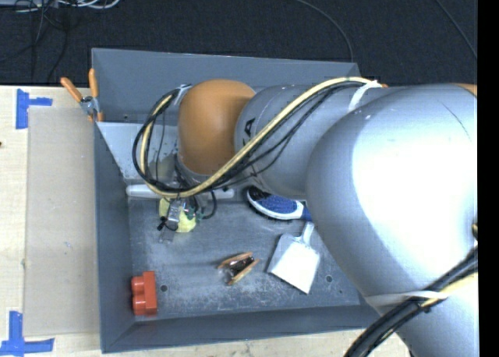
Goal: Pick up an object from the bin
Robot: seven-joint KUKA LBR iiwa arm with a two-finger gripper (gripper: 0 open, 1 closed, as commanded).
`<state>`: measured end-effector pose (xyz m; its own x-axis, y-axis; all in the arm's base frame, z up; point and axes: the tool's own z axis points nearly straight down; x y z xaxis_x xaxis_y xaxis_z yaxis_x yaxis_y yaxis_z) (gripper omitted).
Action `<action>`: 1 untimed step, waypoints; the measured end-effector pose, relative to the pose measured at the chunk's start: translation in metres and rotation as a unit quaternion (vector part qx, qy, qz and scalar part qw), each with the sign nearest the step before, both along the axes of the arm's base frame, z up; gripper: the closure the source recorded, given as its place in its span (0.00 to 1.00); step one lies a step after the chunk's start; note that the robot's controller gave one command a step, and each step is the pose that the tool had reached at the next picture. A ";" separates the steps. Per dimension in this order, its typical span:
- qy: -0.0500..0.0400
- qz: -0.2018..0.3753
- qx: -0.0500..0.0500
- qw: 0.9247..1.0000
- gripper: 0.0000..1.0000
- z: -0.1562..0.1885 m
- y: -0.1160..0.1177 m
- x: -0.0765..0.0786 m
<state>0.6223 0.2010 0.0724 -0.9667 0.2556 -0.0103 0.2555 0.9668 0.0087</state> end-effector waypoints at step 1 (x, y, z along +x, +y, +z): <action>-0.006 0.010 0.000 1.000 1.00 0.007 0.000 0.003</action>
Offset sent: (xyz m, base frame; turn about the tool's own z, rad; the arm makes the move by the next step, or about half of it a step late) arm 0.0000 0.0000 0.0000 0.0000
